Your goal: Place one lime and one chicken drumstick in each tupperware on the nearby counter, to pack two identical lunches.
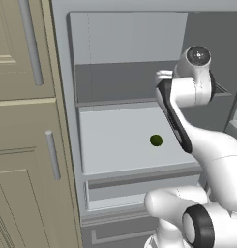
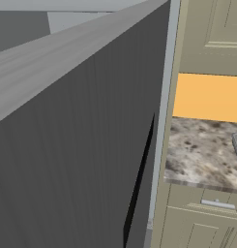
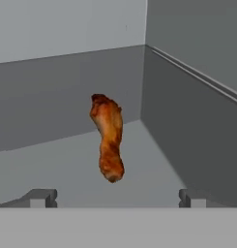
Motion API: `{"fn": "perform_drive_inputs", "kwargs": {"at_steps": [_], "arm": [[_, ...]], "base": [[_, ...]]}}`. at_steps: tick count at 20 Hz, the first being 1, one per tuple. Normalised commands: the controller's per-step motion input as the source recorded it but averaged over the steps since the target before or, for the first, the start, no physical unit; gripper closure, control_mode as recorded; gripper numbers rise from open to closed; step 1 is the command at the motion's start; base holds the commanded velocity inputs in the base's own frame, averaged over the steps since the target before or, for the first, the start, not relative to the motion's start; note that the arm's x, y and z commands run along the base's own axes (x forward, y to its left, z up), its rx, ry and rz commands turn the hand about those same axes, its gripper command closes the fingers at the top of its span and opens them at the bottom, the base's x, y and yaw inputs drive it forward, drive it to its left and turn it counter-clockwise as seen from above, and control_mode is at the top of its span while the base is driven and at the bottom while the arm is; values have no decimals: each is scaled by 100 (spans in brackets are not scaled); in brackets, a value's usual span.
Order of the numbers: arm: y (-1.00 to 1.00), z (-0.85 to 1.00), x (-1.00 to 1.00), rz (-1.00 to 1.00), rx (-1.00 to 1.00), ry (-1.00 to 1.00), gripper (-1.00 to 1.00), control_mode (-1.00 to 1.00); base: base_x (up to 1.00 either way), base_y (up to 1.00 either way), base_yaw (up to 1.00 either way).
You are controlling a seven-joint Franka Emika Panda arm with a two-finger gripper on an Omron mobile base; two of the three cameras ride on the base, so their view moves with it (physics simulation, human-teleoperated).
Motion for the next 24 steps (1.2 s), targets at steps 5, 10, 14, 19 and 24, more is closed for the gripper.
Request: {"fn": "perform_drive_inputs", "kwargs": {"at_steps": [5,10,14,19,24], "arm": [[0,-10,46,0,0,0,-100,-100],[-4,-20,35,0,0,0,-100,-100],[-11,-12,41,0,0,0,-100,-100],[-8,-13,34,0,0,0,-100,-100],[0,-37,3,0,0,1,100,-100]], "base": [[0,0,0],[0,0,0],[0,0,0],[0,0,0],[0,0,0]]}}
